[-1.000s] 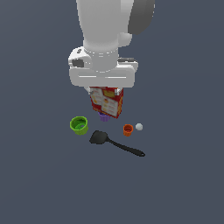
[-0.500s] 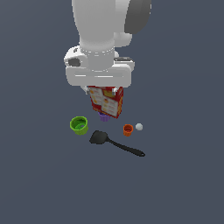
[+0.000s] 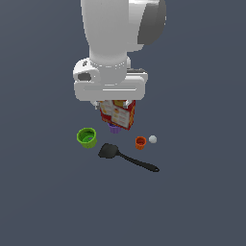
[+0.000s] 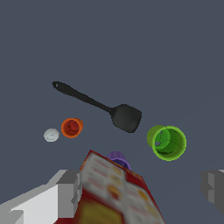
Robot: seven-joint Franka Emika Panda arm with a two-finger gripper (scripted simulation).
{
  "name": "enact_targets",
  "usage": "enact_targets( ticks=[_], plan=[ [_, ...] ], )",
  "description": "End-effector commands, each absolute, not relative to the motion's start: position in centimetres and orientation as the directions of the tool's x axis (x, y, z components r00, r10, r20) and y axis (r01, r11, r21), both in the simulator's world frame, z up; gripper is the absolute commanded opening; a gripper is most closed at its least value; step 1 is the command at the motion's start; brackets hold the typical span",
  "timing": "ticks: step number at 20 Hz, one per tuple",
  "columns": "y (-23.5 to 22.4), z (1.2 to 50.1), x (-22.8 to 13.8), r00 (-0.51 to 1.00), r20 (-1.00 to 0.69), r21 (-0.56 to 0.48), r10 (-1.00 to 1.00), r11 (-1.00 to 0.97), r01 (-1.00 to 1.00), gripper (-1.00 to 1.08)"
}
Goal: Pick up a designated object from a clutter of objects.
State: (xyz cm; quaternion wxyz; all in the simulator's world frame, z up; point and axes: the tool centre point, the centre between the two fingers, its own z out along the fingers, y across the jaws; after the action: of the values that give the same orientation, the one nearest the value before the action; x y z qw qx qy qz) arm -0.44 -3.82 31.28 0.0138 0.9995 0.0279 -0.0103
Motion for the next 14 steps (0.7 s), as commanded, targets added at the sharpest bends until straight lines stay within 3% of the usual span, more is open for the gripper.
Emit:
enact_targets(
  ticks=[1,14],
  plan=[
    [-3.7,30.5,-0.1,0.995,-0.023,0.029,0.095,-0.995,0.095,1.00],
    [-2.3,23.8,2.7,0.906,-0.032,0.033,0.422,-0.906,0.423,1.00]
  ],
)
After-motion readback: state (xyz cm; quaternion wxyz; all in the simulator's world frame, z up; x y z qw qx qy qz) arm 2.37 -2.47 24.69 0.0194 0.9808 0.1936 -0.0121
